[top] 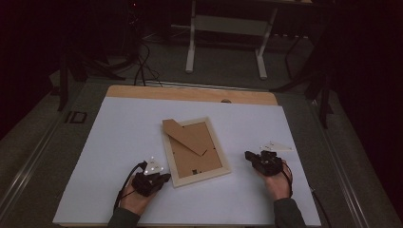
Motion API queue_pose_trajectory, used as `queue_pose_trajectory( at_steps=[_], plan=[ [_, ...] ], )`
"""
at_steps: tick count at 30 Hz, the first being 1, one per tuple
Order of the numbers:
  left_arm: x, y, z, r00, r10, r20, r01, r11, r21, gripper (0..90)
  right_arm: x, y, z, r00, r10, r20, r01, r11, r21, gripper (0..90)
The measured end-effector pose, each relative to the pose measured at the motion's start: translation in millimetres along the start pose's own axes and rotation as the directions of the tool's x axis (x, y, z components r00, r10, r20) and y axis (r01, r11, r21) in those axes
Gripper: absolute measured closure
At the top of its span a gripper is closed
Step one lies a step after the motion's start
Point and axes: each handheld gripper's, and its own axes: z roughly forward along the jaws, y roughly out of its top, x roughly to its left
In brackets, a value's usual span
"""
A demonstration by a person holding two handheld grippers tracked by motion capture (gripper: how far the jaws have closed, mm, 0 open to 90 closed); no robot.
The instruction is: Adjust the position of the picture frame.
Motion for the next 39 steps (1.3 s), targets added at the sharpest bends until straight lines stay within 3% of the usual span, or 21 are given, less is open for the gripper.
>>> queue_pose_trajectory(
  at_steps=[19, 23, 28, 35, 39],
  plan=[
    [-10.8, 12.8, 17.2, 0.999, 0.016, 0.043, -0.015, 0.9998, -0.013, 90.0, -4.7, -1.1, -1.1, 0.9997, 0.023, -0.003, -0.023, 1.0, -0.011, 83.4],
    [-13.8, 15.6, 21.4, 0.9973, -0.026, 0.069, 0.027, 0.9995, -0.014, 90.0, -4.6, -0.8, -1.4, 0.9997, 0.022, -0.009, -0.022, 1.0, -0.014, 81.7],
    [-24.8, 22.6, 29.0, 0.9969, 0.009, 0.078, -0.008, 0.9999, -0.007, 90.0, -4.9, -0.8, -0.6, 0.9996, 0.023, -0.014, -0.023, 1.0, -0.014, 81.1],
    [-32.0, 27.1, 36.9, 0.9954, 0.011, 0.096, -0.009, 0.9998, -0.02, 90.0, -6.0, -0.8, -1.1, 0.9996, 0.026, -0.014, -0.026, 1.0, -0.014, 80.5],
    [-41.0, 34.5, 43.3, 0.9946, 0.061, 0.083, -0.061, 0.9981, -0.009, 90.0, -5.5, -0.3, -0.9, 0.9995, 0.024, -0.018, -0.025, 1.0, -0.015, 80.1]
  ],
)
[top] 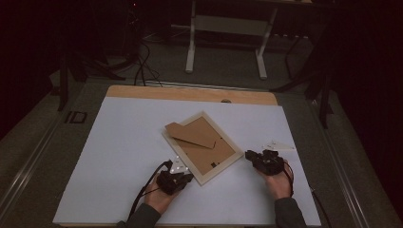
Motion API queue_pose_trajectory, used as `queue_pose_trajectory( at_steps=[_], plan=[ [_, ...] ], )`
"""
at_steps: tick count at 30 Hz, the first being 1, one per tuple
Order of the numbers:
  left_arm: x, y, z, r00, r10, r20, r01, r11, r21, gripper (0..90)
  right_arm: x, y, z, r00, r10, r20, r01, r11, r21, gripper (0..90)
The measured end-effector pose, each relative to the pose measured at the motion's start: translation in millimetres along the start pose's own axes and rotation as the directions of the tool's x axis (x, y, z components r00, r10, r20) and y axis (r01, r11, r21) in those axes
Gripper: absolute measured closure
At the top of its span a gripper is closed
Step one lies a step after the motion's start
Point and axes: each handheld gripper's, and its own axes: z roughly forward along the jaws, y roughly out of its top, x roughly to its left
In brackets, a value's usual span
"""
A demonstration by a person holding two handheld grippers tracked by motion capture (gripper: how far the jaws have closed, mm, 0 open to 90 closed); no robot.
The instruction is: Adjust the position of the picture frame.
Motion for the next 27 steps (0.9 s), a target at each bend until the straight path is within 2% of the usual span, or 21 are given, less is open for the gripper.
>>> queue_pose_trajectory(
  at_steps=[13, 16, 19, 22, 27],
  plan=[
    [-12.1, 16.4, 18.1, 0.9997, 0.023, 0.002, -0.023, 0.9997, 0.008, 90.0, -0.2, 0.4, -0.3, 1.0, 0.0, -0.003, 0.0, 1.0, -0.001, 79.8],
    [-17.4, 24.1, 27.2, 0.9988, 0.046, 0.014, -0.046, 0.9989, 0.009, 90.0, -0.3, 0.2, -0.1, 1.0, 0.001, -0.005, -0.001, 1.0, 0.0, 79.6],
    [-19.0, 26.1, 29.6, 0.9988, 0.047, 0.017, -0.047, 0.9989, 0.007, 90.0, -0.4, 0.2, -0.1, 1.0, 0.0, -0.004, 0.0, 1.0, -0.001, 79.6],
    [-24.2, 34.8, 38.6, 0.9982, 0.057, 0.019, -0.058, 0.9982, 0.015, 90.0, -0.2, 0.0, -0.2, 1.0, 0.0, -0.005, 0.0, 1.0, 0.0, 79.5],
    [-28.3, 42.9, 48.5, 0.9982, 0.051, 0.031, -0.052, 0.9986, 0.011, 90.0, 0.4, 0.2, 0.1, 1.0, -0.001, -0.004, 0.001, 1.0, 0.001, 79.5]
  ],
)
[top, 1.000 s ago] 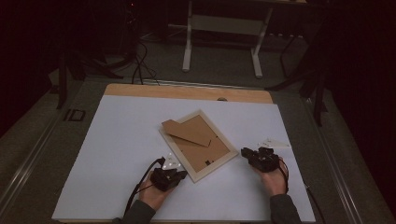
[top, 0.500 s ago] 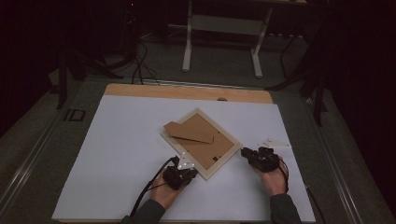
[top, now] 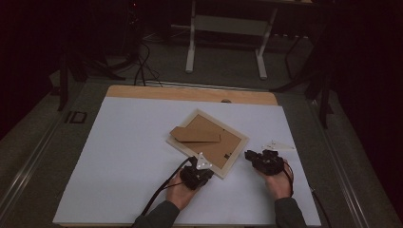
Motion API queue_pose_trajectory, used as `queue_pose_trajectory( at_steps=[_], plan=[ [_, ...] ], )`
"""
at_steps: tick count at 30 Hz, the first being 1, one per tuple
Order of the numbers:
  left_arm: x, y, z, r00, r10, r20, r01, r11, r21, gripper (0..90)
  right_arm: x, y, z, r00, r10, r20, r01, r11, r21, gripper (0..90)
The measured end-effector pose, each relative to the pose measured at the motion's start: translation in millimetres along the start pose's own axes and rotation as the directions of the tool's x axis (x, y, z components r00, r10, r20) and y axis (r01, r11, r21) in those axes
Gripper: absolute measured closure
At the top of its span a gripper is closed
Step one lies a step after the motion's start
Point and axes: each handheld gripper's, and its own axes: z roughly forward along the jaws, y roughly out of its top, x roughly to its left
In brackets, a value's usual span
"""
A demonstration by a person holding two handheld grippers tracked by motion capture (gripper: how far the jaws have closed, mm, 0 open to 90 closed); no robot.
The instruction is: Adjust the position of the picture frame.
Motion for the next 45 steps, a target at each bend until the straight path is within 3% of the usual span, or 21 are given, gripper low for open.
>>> queue_pose_trajectory(
  at_steps=[10, 18, 34, 36, 45],
  plan=[
    [-14.3, 18.1, 21.9, 0.9998, 0.015, 0.01, -0.015, 0.9999, -0.009, 90.0, 0.0, 0.0, -0.1, 1.0, 0.0, -0.002, 0.0, 1.0, 0.001, 79.2],
    [-13.1, 24.2, 27.5, 0.9998, 0.014, 0.014, -0.013, 0.9999, -0.007, 90.0, -2.4, 0.0, -2.3, 1.0, 0.009, -0.002, -0.009, 1.0, -0.005, 79.0],
    [20.2, 24.0, -20.8, 0.9984, -0.047, -0.032, 0.043, 0.9928, -0.111, 89.3, -3.2, -1.3, -0.5, 1.0, 0.01, 0.0, -0.01, 1.0, 0.001, 78.4],
    [26.7, 24.0, -27.3, 0.9974, -0.066, -0.027, 0.062, 0.9908, -0.12, 89.1, -3.2, -1.3, -0.9, 0.9999, 0.012, 0.0, -0.012, 1.0, 0.002, 78.4],
    [53.1, 24.0, -55.3, 0.995, -0.085, -0.052, 0.076, 0.9845, -0.158, 87.4, -3.4, -1.8, -0.1, 0.9999, 0.013, -0.001, -0.013, 1.0, 0.005, 78.0]
  ],
)
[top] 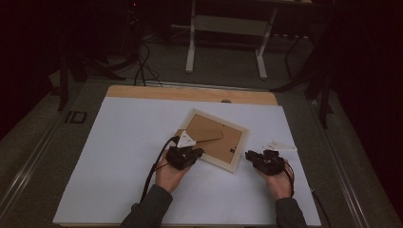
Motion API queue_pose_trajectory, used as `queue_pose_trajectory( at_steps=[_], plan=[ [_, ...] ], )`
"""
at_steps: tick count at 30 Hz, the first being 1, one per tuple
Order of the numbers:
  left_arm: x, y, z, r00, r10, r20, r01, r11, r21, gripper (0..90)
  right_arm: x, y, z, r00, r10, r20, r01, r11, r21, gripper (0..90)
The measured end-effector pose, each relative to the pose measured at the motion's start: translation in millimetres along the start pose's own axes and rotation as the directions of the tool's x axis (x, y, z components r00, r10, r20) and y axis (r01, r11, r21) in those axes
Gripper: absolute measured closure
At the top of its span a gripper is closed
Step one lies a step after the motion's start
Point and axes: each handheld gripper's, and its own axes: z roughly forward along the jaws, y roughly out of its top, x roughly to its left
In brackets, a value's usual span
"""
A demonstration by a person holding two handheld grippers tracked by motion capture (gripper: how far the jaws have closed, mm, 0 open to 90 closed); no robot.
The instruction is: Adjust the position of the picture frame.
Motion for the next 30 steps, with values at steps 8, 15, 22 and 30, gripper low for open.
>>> queue_pose_trajectory(
  at_steps=[8, 15, 22, 30],
  plan=[
    [23.9, 5.0, -16.4, 0.9989, -0.022, -0.042, 0.021, 0.9997, -0.015, 84.7, 0.5, -0.3, 0.7, 1.0, 0.004, -0.003, -0.004, 1.0, 0.004, 77.9],
    [40.7, 4.4, -23.6, 0.996, -0.051, -0.073, 0.049, 0.9984, -0.027, 83.6, 0.2, -1.0, 1.6, 1.0, 0.005, -0.004, -0.005, 1.0, 0.007, 77.8],
    [54.4, 1.7, -27.9, 0.9904, -0.09, -0.105, 0.086, 0.9955, -0.04, 81.0, 1.3, -1.2, 2.2, 1.0, 0.005, -0.006, -0.005, 1.0, 0.008, 78.0],
    [69.9, 0.5, -35.4, 0.9843, -0.127, -0.123, 0.12, 0.9908, -0.063, 76.7, 1.9, -2.0, 3.4, 1.0, 0.005, -0.005, -0.005, 1.0, 0.009, 77.9]
  ],
)
